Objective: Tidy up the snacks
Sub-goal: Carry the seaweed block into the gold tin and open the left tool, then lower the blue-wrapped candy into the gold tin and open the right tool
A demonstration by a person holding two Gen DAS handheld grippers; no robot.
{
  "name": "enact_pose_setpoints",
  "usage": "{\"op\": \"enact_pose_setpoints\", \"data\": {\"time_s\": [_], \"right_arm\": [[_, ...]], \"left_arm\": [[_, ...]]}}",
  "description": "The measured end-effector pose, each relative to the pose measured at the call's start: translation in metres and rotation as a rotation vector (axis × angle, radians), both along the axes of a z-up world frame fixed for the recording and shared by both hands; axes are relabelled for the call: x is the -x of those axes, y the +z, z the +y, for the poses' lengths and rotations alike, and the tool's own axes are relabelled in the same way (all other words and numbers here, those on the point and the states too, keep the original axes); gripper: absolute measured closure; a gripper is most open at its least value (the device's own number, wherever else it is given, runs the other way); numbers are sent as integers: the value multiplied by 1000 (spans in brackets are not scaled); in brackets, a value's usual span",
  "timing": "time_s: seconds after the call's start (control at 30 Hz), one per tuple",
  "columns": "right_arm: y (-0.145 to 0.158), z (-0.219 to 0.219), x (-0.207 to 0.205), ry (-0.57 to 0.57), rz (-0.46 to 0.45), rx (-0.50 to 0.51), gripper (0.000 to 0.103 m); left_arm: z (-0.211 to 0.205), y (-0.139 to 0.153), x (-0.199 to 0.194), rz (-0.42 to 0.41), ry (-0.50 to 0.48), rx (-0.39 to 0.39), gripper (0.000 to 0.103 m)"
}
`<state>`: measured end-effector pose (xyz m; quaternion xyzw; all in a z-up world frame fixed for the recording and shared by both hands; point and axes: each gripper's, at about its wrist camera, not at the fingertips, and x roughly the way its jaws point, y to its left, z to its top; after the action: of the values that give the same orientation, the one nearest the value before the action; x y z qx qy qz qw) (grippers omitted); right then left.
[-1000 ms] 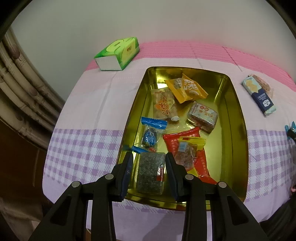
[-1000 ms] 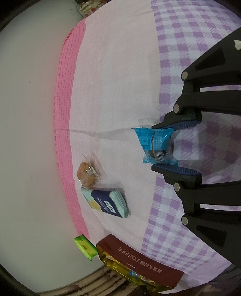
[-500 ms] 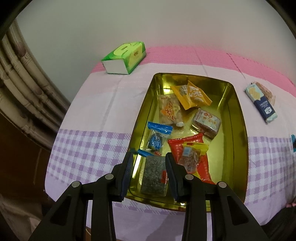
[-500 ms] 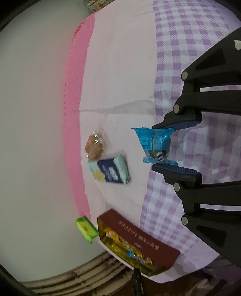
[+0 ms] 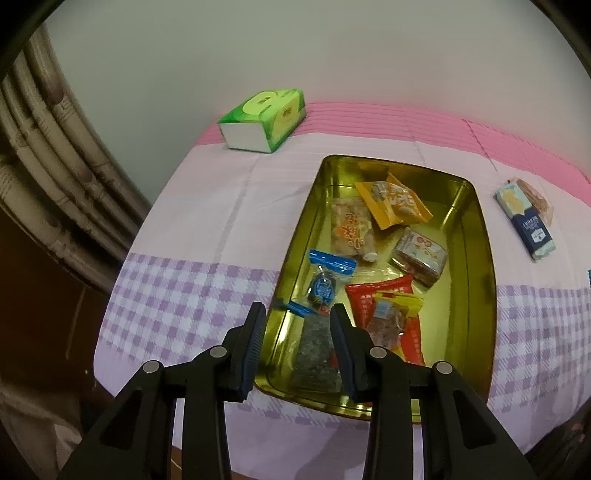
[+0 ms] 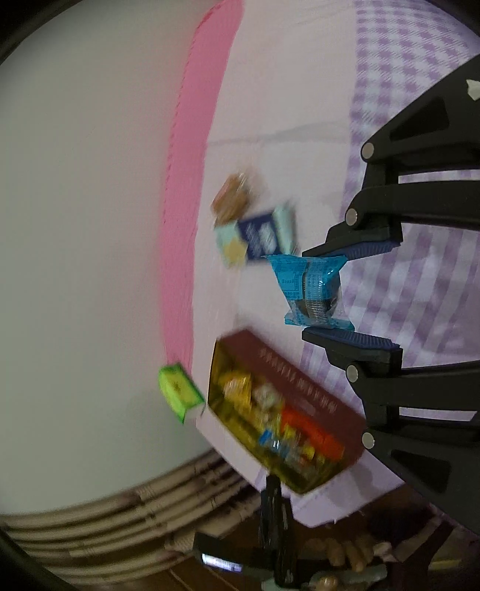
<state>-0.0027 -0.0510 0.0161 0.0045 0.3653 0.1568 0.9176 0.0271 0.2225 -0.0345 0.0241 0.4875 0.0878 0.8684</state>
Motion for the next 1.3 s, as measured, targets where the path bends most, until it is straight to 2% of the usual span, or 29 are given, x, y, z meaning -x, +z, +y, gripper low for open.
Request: {"op": "enact_pose_setpoints", "data": {"time_s": [0.23,0.47,0.63,0.7,0.9,1.3], "right_arm": [[13,66,-14,130,-18,8,71],[5,115,-47,199,11,26,70],[-11,133,-75,213,42,56,70],[-17,139,-85,219,53,73,70],[-33,154,-116,220,83,112,70],[-46,160,-138,199,98,137,69]], "left_arm": [[7,0,-2,4,28,19,66],[5,0,-3,10,32,2,66],[3,2,-1,-2,23,-3,64],[2,2,-1,-2,18,-3,59],[-2,5,1,-18,5,-13,57],[-2,5,0,-12,1,1,56]]}}
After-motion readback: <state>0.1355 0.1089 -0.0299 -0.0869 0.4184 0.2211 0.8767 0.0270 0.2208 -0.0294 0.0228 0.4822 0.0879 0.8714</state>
